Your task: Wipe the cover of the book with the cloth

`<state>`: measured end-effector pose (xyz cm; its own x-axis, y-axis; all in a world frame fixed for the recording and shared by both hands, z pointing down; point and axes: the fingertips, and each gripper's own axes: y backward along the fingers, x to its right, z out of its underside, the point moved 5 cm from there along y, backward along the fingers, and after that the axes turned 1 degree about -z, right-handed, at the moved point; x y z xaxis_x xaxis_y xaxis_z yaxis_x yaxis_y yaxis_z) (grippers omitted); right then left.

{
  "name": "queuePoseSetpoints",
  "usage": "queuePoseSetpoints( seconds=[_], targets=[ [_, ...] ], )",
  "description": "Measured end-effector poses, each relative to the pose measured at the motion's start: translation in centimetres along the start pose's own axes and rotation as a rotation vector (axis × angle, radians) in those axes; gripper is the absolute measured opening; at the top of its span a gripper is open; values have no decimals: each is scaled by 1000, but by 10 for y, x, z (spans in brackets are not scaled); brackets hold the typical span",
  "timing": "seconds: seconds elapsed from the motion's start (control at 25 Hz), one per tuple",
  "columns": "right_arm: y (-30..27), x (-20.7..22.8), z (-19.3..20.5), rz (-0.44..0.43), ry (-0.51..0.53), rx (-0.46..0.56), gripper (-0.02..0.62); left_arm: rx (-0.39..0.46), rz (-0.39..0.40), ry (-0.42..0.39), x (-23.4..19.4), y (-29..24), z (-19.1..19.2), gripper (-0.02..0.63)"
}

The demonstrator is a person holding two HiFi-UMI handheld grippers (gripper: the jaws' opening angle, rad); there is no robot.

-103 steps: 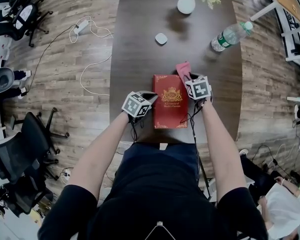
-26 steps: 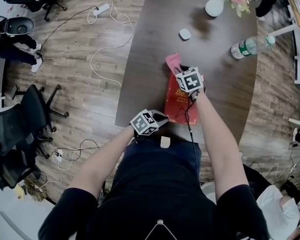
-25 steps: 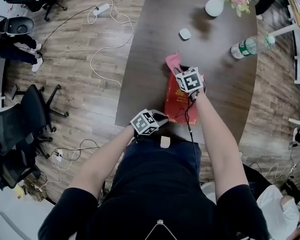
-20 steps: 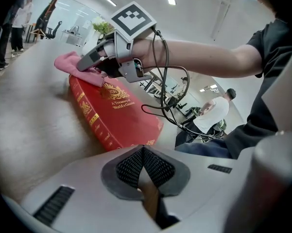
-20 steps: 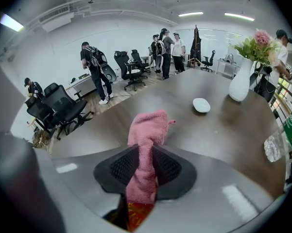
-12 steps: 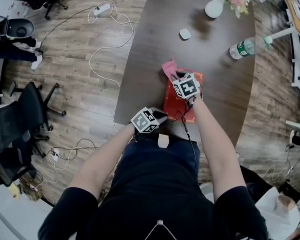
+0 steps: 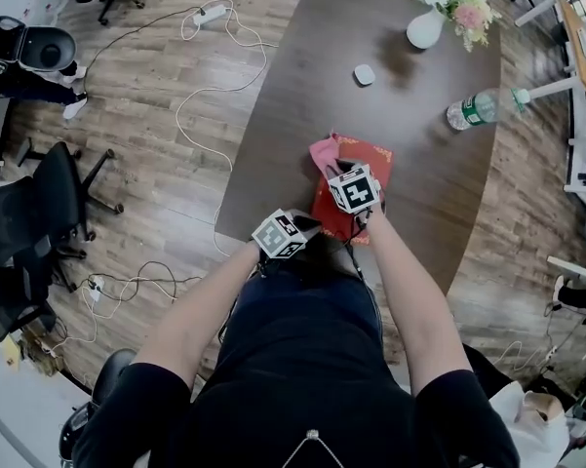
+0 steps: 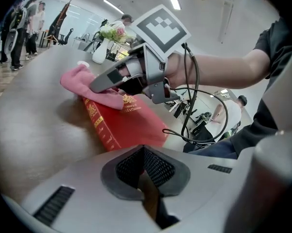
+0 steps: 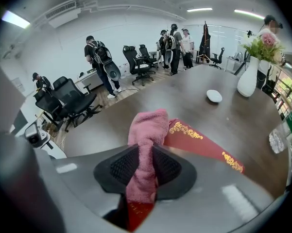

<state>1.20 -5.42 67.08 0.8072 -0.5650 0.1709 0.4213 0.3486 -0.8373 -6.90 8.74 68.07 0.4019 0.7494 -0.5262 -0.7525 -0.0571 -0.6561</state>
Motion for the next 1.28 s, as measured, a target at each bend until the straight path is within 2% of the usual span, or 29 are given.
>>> queuePoseSetpoints(
  seconds=[0.56, 1.0, 1.12, 1.28],
  targets=[
    [9, -46, 28, -106, 86, -26, 97, 32, -124, 60, -2, 1, 0, -5],
    [16, -61, 42, -138, 83, 1, 97, -10, -240, -33, 3, 3, -2, -5],
    [17, -67, 45, -143, 71, -5, 97, -13, -215, -61, 8, 10, 1, -5],
    [18, -72, 49, -145, 59, -18, 97, 90, -161, -78, -1, 42, -9, -5]
  ],
)
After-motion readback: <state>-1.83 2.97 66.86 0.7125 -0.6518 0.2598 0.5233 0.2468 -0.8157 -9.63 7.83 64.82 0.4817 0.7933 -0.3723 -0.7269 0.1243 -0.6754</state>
